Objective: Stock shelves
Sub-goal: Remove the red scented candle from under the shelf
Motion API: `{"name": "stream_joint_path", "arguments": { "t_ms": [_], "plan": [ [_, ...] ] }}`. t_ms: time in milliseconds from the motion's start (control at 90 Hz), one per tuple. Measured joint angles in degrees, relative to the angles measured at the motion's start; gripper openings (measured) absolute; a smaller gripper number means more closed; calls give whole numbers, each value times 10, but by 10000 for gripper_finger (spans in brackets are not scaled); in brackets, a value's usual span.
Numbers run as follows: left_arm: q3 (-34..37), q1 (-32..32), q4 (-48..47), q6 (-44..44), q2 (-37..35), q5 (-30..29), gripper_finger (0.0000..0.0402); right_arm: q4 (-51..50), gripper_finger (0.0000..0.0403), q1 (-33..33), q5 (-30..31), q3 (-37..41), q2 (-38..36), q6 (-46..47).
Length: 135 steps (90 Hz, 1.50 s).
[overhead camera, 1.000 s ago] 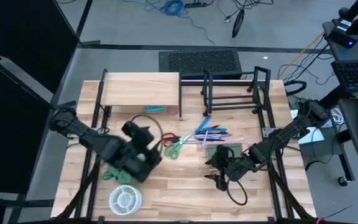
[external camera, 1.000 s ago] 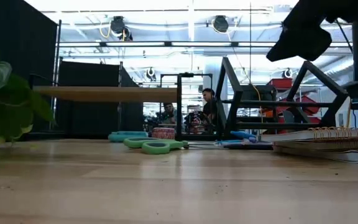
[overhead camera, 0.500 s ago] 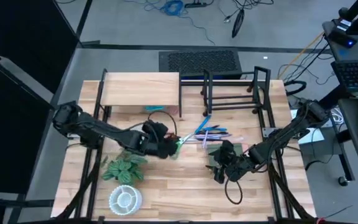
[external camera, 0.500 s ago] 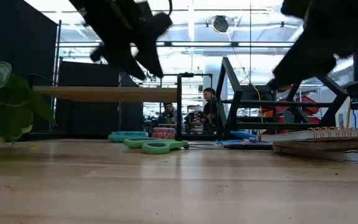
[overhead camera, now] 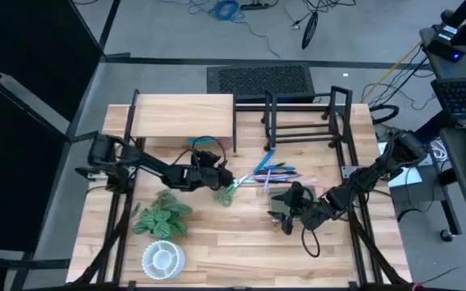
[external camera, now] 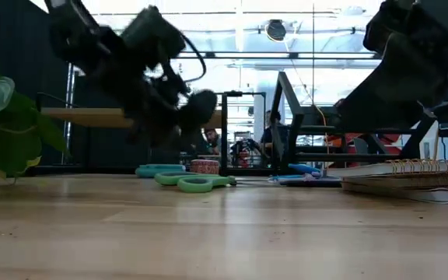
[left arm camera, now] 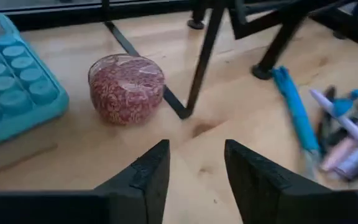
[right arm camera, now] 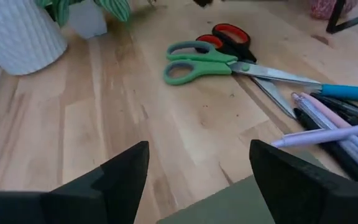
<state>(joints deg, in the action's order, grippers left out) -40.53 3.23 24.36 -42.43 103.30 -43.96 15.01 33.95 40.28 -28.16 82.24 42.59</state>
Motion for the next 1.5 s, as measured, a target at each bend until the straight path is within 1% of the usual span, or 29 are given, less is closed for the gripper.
{"name": "stream_joint_path", "arguments": {
  "t_ms": [78, 178, 244, 344, 456, 633, 789, 900, 944, 1056, 1167, 1333, 1500],
  "plan": [
    [-1, -7, 52, 12, 22, -28, 116, -1, 263, 0, 6, 0, 0, -5],
    [-1, -21, 82, 10, 37, -56, 106, -1, 263, 0, 6, 0, 0, -13],
    [-1, -32, 92, 10, 45, -57, 101, -2, 263, 0, 6, 0, 0, -16],
    [-1, -49, 130, 15, 51, -57, 98, -1, 263, -2, 9, 0, 0, -28],
    [-1, -61, 157, 41, 52, -58, 97, 0, 263, -2, 20, 0, 0, -28],
    [-13, -85, 168, 63, 54, -58, 97, 0, 263, -2, 20, 0, 2, -15],
    [-33, -110, 170, 70, 94, -57, 97, 2, 263, -2, 18, 0, 2, -13],
    [-51, -119, 180, 77, 121, -39, 97, 1, 263, -2, 18, 0, 2, -14],
    [-55, -117, 177, 79, 129, -28, 97, -3, 263, -2, 18, 0, 2, -15],
    [-54, -109, 170, 79, 130, -27, 97, -11, 263, -2, 16, 0, 2, -14],
    [-54, -92, 157, 100, 127, -26, 97, -19, 263, -2, 14, 0, 3, -18],
    [-54, -66, 137, 98, 126, -25, 97, -32, 263, -14, 15, 0, 3, -19],
    [-54, -32, 123, 60, 126, -24, 97, -33, 263, -14, 14, 0, 3, -18]
  ]
}}
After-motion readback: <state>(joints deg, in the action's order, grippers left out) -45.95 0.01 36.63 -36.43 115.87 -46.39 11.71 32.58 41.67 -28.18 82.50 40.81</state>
